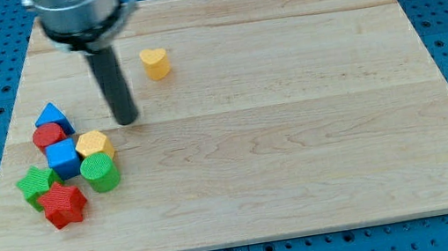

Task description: Point your arm at the top side of the blue triangle

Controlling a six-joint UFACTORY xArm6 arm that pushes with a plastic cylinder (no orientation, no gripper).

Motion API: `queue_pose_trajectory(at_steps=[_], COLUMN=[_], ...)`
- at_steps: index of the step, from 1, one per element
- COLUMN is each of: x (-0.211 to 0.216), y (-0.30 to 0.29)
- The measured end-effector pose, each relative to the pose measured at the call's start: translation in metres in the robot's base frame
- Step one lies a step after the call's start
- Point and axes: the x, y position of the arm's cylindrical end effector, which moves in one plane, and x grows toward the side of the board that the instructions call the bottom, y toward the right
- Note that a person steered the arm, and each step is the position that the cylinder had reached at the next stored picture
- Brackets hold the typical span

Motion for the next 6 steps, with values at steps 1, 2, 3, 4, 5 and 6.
queue_pose_trajectory(at_steps=[1,2,3,4,5,6], x=[0.013,0.034,0.028,-0.024,-0.064,-0.065], y=[-0.013,-0.011,-0.005,0.005,-0.027,-0.083])
